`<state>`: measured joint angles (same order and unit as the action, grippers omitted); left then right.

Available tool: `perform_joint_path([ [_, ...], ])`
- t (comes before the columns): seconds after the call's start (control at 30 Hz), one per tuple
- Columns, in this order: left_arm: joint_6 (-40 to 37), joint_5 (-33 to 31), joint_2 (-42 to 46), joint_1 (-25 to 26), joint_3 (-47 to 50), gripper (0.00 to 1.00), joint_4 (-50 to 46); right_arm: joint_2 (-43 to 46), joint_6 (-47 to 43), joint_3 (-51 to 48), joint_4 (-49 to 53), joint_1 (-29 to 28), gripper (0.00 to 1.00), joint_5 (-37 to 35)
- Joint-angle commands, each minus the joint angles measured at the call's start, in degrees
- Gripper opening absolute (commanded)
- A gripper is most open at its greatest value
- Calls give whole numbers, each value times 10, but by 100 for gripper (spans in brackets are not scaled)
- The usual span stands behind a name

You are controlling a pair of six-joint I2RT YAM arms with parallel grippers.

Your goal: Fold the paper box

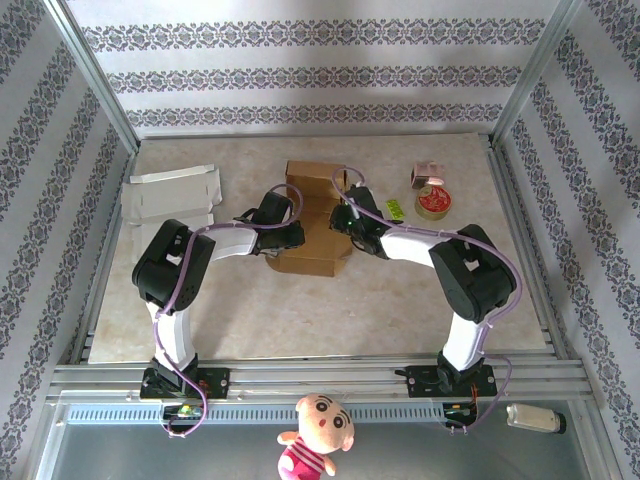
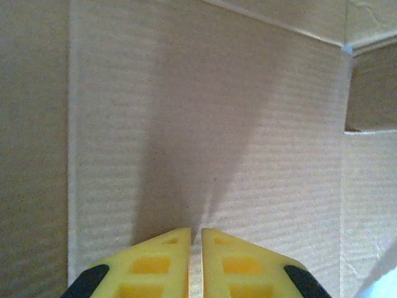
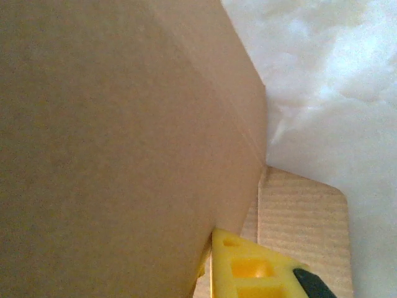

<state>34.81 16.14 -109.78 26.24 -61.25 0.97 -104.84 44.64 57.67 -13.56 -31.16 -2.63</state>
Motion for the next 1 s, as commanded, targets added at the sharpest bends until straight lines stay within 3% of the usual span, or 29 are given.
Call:
perform_joint_path([
  [0.0,17,21,-6,11,6,12,28,-21,10,24,-16,-15,16,0],
  [0.33,12,18,0,14,1,12,19,-34,-17,28,-23,-9,29,57],
  [0.53,5,9,17,14,4,18,12,26,-85,-6,-18,-6,38,79],
  [0.8,3,7,41,14,-1,24,0,84,-105,-32,-5,-2,43,90],
  [0.97,9,-2,110,15,16,27,-5,155,-124,-54,-2,7,46,113],
])
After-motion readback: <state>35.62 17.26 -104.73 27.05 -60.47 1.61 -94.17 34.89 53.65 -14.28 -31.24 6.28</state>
